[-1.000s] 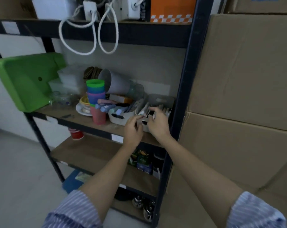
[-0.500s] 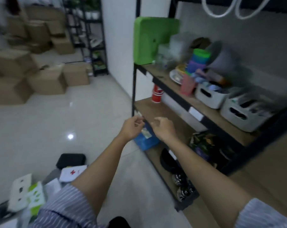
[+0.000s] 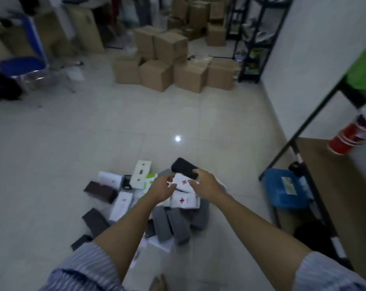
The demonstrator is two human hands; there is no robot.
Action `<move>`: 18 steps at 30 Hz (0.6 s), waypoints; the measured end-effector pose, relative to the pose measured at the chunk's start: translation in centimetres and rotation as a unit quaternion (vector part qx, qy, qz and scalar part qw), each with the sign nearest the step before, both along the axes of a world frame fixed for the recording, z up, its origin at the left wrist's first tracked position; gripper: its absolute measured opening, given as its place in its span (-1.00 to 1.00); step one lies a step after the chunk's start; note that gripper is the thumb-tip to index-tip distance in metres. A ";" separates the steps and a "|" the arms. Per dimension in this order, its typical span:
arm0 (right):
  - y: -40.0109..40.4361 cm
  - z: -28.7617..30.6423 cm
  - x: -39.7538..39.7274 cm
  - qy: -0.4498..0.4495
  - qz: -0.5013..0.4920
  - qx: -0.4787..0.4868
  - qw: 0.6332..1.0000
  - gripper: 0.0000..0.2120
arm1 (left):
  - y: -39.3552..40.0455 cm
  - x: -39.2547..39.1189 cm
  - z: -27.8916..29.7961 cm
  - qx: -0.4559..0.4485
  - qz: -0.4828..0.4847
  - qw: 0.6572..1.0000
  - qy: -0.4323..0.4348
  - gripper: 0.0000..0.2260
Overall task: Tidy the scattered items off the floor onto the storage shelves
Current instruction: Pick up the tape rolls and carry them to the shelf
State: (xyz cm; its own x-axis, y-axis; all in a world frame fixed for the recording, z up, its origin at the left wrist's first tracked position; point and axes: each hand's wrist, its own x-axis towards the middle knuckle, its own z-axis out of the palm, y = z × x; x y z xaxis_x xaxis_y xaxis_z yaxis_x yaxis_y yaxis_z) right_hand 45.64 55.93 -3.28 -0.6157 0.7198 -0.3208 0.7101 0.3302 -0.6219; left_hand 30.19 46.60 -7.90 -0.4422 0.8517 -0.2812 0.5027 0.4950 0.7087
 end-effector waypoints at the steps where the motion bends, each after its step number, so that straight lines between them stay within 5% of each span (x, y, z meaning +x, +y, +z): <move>1: -0.9 -0.6 -2.1 -0.002 0.025 -0.002 1.000 -0.48 | -1.7 -2.1 -0.5 -0.008 0.022 1.000 0.002 -0.66; 10: -7.4 -6.5 -14.7 -0.053 0.190 -0.033 0.980 -0.51 | -14.7 -12.4 -4.4 -0.089 0.159 0.983 -0.034 -0.57; 18: -9.4 -11.8 -21.4 -0.106 0.254 -0.036 0.961 -0.60 | -18.2 -14.8 -8.8 -0.093 0.291 0.947 -0.101 -0.55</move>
State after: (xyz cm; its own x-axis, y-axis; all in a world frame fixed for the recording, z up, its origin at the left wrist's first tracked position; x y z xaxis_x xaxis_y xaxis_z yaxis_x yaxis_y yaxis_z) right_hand 24.24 46.52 -15.04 -0.7965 0.3160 -0.5155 0.5826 0.6290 -0.5147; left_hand 15.35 28.38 -16.68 -0.7422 0.4072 -0.5323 -0.0311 0.7725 0.6343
